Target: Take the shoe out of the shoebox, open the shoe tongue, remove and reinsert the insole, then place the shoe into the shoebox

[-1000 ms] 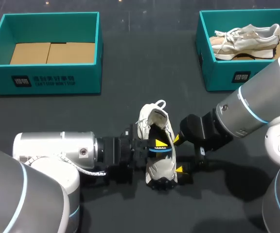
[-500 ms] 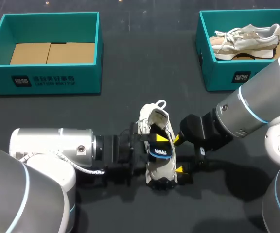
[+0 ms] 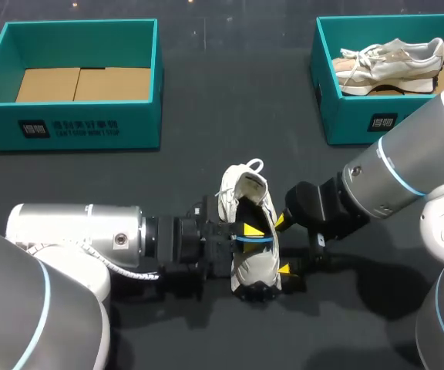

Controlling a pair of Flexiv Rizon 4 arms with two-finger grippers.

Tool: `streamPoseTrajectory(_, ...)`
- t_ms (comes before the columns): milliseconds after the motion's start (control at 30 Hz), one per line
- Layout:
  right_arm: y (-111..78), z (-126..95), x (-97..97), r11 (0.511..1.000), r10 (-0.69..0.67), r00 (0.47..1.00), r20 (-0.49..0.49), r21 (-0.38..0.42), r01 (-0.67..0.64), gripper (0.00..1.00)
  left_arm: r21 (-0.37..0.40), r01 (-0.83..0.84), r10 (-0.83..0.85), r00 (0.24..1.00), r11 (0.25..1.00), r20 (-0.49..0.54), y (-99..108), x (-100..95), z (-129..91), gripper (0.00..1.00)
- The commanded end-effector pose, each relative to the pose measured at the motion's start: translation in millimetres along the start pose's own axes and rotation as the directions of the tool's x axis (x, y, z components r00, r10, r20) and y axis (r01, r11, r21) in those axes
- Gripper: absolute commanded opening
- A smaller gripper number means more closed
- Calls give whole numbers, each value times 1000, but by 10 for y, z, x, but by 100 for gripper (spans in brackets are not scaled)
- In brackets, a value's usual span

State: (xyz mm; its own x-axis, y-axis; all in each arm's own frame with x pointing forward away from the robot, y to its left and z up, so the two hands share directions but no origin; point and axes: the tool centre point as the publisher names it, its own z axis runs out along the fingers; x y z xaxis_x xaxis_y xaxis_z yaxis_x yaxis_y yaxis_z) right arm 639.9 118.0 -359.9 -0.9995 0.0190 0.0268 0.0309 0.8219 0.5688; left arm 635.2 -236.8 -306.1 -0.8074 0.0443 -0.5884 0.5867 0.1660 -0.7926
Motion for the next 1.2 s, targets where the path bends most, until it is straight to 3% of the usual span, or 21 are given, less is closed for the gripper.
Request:
streamPoseTrajectory(33,-1,13,16,1000,0,1000,4,0,0,100,8,-10,10,1000,1000,0,64,-13,54,0)
streamPoseTrajectory(367,-1,13,16,1000,0,1000,4,0,0,100,-21,-64,64,998,998,18,252,-33,145,0)
streamPoseTrajectory(600,-1,13,16,1000,0,1000,4,0,0,100,-84,-71,73,997,994,21,400,-36,172,0)
streamPoseTrajectory(733,-1,13,16,1000,0,1000,4,0,0,100,-70,-31,32,999,997,11,400,-47,155,0)
streamPoseTrajectory(767,-1,13,16,1000,0,1000,4,0,0,100,-64,-23,24,1000,998,10,381,-48,142,12)
streamPoseTrajectory(800,-1,13,16,1000,0,1000,4,0,0,100,-64,-23,23,1000,998,11,360,-47,129,35)
streamPoseTrajectory(900,-1,13,16,1000,0,1000,4,0,0,100,-57,-9,10,1000,998,13,301,-49,92,40)
streamPoseTrajectory(1200,-1,13,16,1000,0,1000,4,0,0,100,-43,2,-3,1000,999,-12,117,-29,0,38)
